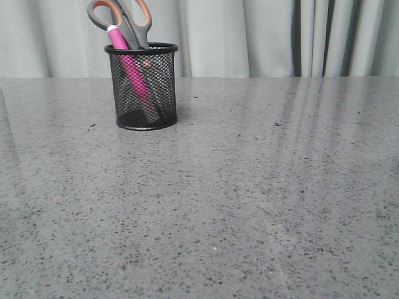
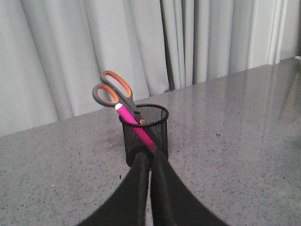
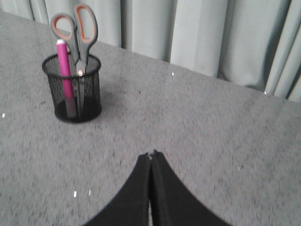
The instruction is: Put pen and scissors into bin
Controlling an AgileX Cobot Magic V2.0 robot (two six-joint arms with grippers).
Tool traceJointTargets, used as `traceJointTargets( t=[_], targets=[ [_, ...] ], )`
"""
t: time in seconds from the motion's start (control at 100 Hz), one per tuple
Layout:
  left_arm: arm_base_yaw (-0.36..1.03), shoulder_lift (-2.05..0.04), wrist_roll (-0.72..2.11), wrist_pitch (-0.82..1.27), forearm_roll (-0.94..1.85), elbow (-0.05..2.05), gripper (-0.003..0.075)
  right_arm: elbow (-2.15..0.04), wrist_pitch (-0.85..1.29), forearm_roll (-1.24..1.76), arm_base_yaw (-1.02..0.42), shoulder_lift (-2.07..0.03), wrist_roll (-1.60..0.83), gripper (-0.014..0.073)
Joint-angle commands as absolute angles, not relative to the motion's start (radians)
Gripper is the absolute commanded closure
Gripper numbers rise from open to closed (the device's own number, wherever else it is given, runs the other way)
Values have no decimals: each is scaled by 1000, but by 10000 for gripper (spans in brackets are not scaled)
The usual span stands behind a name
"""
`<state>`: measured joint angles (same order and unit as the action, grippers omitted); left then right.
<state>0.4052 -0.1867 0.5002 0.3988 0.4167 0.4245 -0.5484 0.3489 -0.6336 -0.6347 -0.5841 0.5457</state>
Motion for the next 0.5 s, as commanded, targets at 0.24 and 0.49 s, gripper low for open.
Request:
traceJointTargets(
  t=[0.24,0.49],
  targets=[
    [399,-173,489,329,438,424,739,-416,289,-653,-664,-336,534,665],
    [399,-173,489,329,438,424,739,-416,289,-653,-664,-329,534,665]
  ],
)
